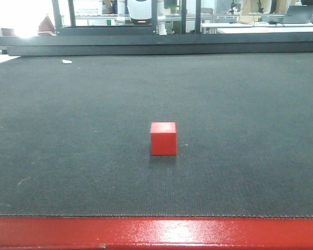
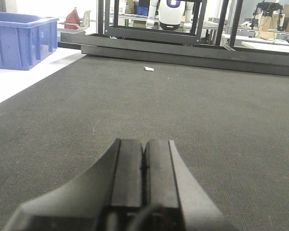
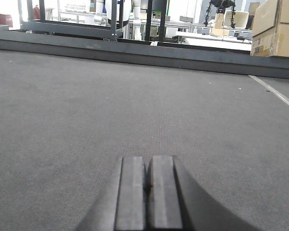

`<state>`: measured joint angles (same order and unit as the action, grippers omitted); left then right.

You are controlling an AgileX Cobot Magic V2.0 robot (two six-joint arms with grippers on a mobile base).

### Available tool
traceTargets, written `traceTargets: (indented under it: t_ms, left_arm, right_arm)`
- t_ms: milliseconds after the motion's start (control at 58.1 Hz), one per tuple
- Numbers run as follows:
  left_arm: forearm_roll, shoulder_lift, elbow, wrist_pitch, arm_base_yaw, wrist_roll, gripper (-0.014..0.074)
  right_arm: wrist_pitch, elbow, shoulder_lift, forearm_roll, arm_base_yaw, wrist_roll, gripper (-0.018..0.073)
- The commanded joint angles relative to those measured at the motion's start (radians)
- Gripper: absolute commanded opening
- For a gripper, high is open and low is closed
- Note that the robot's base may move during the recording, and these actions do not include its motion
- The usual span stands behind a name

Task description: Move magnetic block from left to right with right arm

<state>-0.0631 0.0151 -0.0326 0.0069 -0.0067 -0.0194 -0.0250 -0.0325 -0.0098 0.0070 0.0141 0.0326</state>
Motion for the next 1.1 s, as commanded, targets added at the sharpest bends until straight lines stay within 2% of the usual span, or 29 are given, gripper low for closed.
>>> traceTargets:
  t_ms: [0, 947, 1085]
  left_arm:
    - [-0.007, 0.007, -0.007, -0.095, -0.007, -0.004, -0.0117]
    - [-0.007, 0.007, -0.007, -0.095, -0.007, -0.004, -0.0117]
    - [-0.007, 0.007, -0.007, -0.095, -0.007, -0.004, -0.0117]
  right_arm:
    - [0.093, 0.002, -0.022, -0.007, -0.003, 0.004, 0.0054]
    - [0.095, 0.002, -0.022, -0.007, -0.003, 0.004, 0.0054]
    - [0.170, 0.002, -0.022, -0.007, -0.003, 0.004, 0.0054]
